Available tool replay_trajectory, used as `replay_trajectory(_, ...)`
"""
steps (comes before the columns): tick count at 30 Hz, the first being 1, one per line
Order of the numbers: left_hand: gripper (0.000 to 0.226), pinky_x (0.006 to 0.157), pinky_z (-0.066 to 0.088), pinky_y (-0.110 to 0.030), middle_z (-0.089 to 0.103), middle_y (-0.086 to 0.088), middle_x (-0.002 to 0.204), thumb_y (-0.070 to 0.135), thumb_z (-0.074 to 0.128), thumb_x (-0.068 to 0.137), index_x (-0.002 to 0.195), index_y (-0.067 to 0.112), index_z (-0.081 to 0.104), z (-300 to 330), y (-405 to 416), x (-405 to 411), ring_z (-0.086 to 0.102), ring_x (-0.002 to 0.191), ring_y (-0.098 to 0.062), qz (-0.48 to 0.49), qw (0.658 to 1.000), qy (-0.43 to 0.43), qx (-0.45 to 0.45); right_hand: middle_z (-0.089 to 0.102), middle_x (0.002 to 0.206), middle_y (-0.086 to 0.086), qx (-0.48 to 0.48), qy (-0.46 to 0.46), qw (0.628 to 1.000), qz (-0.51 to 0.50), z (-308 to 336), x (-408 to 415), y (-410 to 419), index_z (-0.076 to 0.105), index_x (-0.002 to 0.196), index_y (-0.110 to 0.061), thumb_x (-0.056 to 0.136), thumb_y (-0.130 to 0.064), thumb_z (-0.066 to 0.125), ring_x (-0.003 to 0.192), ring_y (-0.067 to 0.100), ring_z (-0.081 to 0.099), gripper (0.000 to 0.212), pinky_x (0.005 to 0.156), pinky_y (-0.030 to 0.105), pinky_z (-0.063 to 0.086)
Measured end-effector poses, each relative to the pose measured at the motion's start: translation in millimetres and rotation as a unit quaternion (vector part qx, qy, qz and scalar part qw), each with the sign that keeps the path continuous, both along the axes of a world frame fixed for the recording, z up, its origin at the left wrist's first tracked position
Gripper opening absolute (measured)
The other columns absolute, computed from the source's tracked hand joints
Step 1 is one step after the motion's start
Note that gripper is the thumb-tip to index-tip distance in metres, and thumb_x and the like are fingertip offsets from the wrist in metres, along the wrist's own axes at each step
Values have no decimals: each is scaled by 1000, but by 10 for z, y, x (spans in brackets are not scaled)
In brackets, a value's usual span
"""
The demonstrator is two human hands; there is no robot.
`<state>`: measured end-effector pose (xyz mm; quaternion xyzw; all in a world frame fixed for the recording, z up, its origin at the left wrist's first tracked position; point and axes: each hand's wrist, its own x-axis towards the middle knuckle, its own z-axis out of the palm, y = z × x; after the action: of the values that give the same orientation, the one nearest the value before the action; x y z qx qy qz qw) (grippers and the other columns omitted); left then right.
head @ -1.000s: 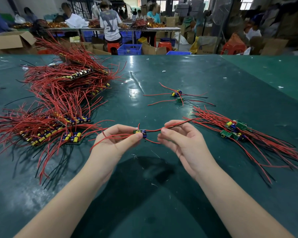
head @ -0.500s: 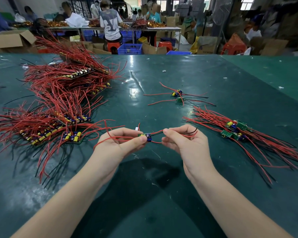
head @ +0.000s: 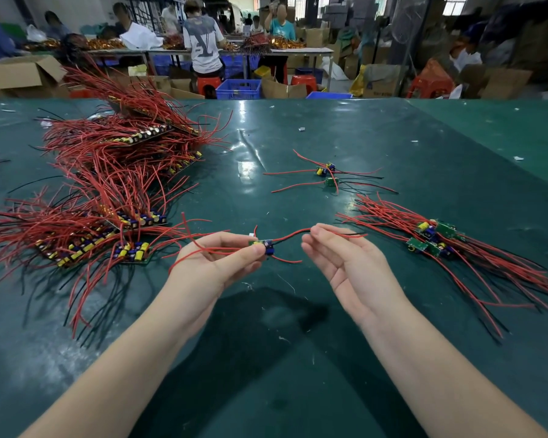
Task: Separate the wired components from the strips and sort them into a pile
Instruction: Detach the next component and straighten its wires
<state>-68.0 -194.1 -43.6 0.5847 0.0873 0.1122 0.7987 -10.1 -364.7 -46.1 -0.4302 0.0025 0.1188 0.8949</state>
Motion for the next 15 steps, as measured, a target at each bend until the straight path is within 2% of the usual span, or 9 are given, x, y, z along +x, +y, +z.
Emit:
replay_trajectory(3, 19, 69, 56, -21, 74, -10, 79, 18, 80, 50, 68, 13, 76, -11, 12, 10, 71, 75, -17, 3, 1000, 3, 1, 72, 76, 13, 14, 35, 999, 20, -6, 15, 4, 71, 78, 1, 77, 5, 67, 71, 21, 73, 6, 63, 23, 57)
replay_trajectory(6, 13, 69, 56, -21, 74, -9, 79, 14, 77, 55, 68, 13, 76, -20, 52, 13, 71, 76, -17, 6, 1000, 3, -9, 71, 76, 15, -21, 19, 999, 22, 1, 25, -12, 75, 72, -3, 81, 1, 67, 72, 24, 73, 12, 63, 25, 58)
replay_trajectory(9, 9, 69, 56, -21, 74, -9, 80, 10, 75, 59, 68, 12, 75, -26, 83, 18, 72, 76, -17, 14, 1000, -1, -19, 71, 76, 15, -18, 14, 1000, -9, 20, 49, -64, 71, 78, 0, 81, -3, 69, 70, 24, 72, 4, 62, 25, 58)
replay_trajectory(13, 18, 76, 59, -26, 74, -7, 79, 19, 80, 51, 68, 15, 76, -30, 90, 21, 71, 76, -17, 29, 999, -6, 24, 72, 75, 13, -28, 18, 999, -19, 47, 62, -109, 70, 82, -1, 81, -5, 71, 69, 23, 72, 4, 60, 24, 57)
replay_trajectory(15, 22, 77, 59, -27, 74, -8, 79, 20, 80, 49, 69, 13, 75, -33, 98, 25, 71, 75, -18, 37, 999, -6, 26, 72, 75, 13, -29, 16, 999, -25, 60, 62, -116, 69, 88, 1, 79, -6, 73, 68, 22, 72, 12, 60, 24, 57)
